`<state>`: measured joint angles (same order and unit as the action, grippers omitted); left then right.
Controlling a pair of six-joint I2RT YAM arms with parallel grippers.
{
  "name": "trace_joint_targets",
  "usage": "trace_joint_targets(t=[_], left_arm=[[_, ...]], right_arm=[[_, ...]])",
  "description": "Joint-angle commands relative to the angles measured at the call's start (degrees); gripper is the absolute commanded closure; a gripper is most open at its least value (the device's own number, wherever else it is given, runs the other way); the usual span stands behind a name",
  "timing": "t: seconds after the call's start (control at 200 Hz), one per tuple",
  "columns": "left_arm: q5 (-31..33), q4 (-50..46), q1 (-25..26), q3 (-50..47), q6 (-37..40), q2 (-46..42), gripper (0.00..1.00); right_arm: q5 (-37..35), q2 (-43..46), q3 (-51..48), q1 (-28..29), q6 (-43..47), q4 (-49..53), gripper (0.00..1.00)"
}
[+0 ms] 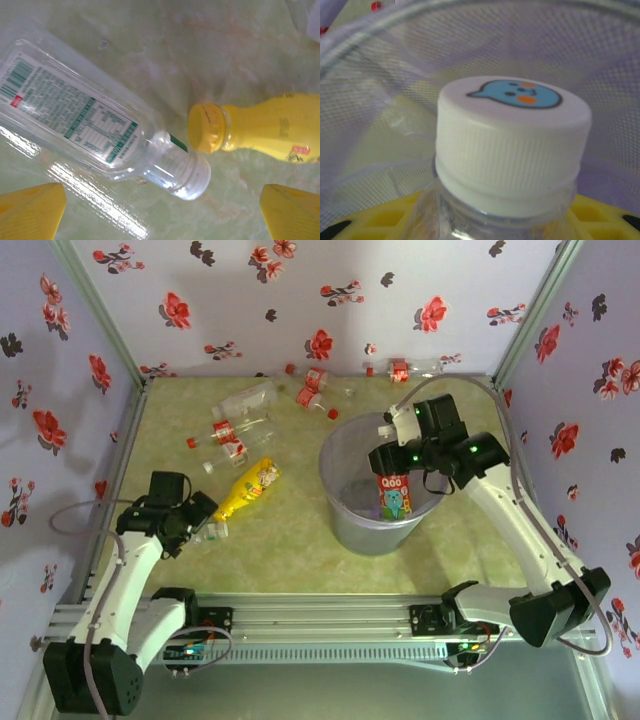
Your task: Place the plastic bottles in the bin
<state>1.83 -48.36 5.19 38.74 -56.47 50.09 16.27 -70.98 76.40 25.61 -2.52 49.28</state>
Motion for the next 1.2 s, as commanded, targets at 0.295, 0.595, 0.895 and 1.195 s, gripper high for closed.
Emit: trace_joint_targets(t=[0.295,0.595,0.895,1.195], left_arm=[[-1.3,9.2,-6.0,-6.6,-9.8,0.4,0.00],[-1.2,15.6,-7.1,-9.3,-9.1,5.1,0.00],[-1.1,19.6,-7.8,-10.7,-8.9,8.2,0.00],[-1.1,22.4,-8.3,-13.7,-8.9,10.7,0.01]], right_arm=[[2.8,-1.8,-5.8,0.7,0.0,-6.7,0.51],[2.5,-3.1,-6.4,0.8,0.2,-7.1,0.29],[2.9,0.2,-4.9,0.8,0.1,-7.4,0.20],[0.6,4.3,-3.0,0.3,-1.6,-9.1,0.18]])
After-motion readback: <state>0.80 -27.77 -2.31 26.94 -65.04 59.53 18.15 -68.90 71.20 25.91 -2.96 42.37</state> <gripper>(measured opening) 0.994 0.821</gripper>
